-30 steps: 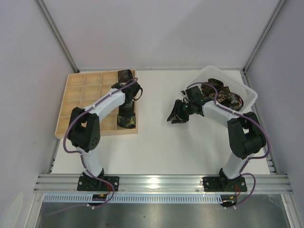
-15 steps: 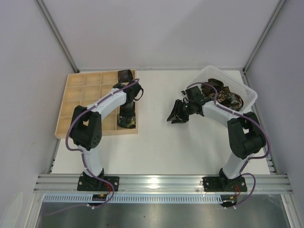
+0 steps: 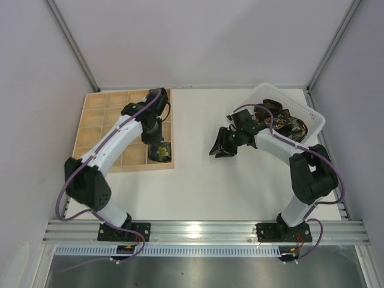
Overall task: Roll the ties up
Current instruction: Place the rolled tie into the container
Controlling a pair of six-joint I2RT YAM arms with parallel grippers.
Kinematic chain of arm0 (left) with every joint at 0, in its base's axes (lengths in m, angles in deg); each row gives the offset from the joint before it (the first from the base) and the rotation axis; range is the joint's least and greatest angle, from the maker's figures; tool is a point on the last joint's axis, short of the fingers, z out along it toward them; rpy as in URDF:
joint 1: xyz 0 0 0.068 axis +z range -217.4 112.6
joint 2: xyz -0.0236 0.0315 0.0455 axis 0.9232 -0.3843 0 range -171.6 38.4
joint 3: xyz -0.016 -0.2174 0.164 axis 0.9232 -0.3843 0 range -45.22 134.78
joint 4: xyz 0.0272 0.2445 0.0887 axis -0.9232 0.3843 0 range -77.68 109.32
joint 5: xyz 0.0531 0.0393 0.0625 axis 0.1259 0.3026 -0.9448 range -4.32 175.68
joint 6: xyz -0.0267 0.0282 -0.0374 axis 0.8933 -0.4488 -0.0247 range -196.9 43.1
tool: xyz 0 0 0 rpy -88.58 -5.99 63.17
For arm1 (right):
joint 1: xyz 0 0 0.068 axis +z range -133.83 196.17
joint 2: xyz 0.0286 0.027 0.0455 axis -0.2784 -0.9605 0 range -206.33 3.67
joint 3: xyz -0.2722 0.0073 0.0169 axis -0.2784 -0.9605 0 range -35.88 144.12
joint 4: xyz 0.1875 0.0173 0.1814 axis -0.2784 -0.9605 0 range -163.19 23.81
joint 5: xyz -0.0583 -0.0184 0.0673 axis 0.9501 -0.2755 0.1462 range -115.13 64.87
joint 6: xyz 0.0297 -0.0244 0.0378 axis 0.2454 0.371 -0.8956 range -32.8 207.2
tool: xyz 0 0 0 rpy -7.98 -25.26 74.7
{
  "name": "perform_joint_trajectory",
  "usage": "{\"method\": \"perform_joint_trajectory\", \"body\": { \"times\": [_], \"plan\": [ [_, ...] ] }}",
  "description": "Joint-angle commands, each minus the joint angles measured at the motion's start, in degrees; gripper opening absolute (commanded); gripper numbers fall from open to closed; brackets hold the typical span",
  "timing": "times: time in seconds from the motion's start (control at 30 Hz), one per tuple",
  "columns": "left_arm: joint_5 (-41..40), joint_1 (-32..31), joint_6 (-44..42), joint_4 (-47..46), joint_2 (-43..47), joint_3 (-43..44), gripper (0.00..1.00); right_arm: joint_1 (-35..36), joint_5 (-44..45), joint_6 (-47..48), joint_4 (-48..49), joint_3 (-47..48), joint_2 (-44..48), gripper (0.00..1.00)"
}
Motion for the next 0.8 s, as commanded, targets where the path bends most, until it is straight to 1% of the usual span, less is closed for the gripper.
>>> {"method": "perform_joint_trajectory", "body": {
  "times": [0.0, 0.03, 0.07, 0.1, 0.13, 0.17, 0.2, 0.23, 0.27, 0.3, 0.33, 0.37, 0.43, 0.5, 0.57, 0.6, 0.7, 0.73, 0.77],
  "plan": [
    [2.2, 0.3, 3.5, -2.0, 14.7, -1.6, 0.18, 1.7, 2.7, 1.2, -3.3, 1.1, 7.2, 0.42],
    [4.4, 0.3, 4.4, -5.3, 18.9, -3.6, 0.2, 2.1, 3.8, 1.4, -5.0, 0.3, 8.8, 0.43],
    [6.2, 0.3, 5.1, -7.4, 23.1, -8.6, 0.24, 2.7, 4.7, 1.4, -5.6, -0.4, 10.3, 0.43],
    [7.9, 0.3, 6.7, -9.9, 27.2, -11.6, 0.3, 4.0, 5.7, 1.2, -6.2, -1.6, 14.6, 0.44],
    [8.9, 0.3, 7.8, -14.9, 36.7, -15.0, 0.44, 4.8, 7.5, 1.0, -6.8, -4.3, 16.8, 0.45],
    [11.3, 0.2, 9.4, -16.8, 40.9, -21.4, 0.47, 5.6, 8.7, 0.6, -6.9, -6.1, 19.5, 0.48],
    [12.2, 0.3, 12.2, -18.6, 45.7, -24.9, 0.48, 6.5, 10.0, -0.9, -6.7, -7.9, 24.2, 0.5],
    [12.5, 0.3, 13.4, -21.0, 53.3, -28.0, 0.55, 8.6, 12.5, -1.5, -5.5, -9.6, 27.0, 0.54],
    [14.4, 0.3, 14.5, -21.7, 57.2, -33.1, 0.61, 9.9, 14.7, -2.3, -4.9, -13.3, 29.3, 0.63],
    [15.0, 0.3, 16.0, -22.1, 60.3, -35.5, 0.66, 11.9, 18.1, -3.2, -4.6, -14.8, 31.7, 0.72],
    [15.3, 0.3, 16.9, -21.6, 62.9, -37.3, 0.76, 15.8, 25.2, -4.9, -4.0, -16.5, 36.1, 0.85],
    [15.7, 0.3, 18.4, -21.0, 67.9, -40.5, 0.85, 17.9, 28.6, -6.1, -3.9, -18.9, 37.8, 0.99],
    [16.5, 0.3, 19.1, -19.5, 71.9, -43.0, 1.0, 20.6, 36.9, -9.9, -4.5, -21.3, 41.8, 1.0],
    [17.9, 0.3, 20.5, -18.8, 76.5, -45.9, 1.0, 21.7, 37.7, -11.3, -5.0, -24.2, 43.7, 1.0],
    [17.9, 0.3, 21.1, -18.1, 79.2, -48.2, 1.0, 21.8, 38.0, -13.4, -5.4, -25.7, 46.0, 1.0],
    [17.8, 0.3, 21.6, -17.9, 81.9, -48.8, 1.0, 22.0, 37.8, -13.7, -5.3, -26.4, 46.9, 1.0],
    [15.1, 0.3, 24.1, -14.8, 85.4, -50.2, 1.0, 23.1, 38.9, -15.7, -3.2, -30.1, 51.5, 1.0],
    [13.2, 0.3, 25.2, -12.4, 86.4, -50.3, 1.0, 23.5, 40.2, -16.3, -2.6, -31.6, 53.0, 1.0],
    [13.1, 0.3, 25.4, -11.9, 87.4, -50.9, 1.0, 24.3, 40.9, -16.3, -1.7, -32.6, 54.7, 1.0]
  ]
}}
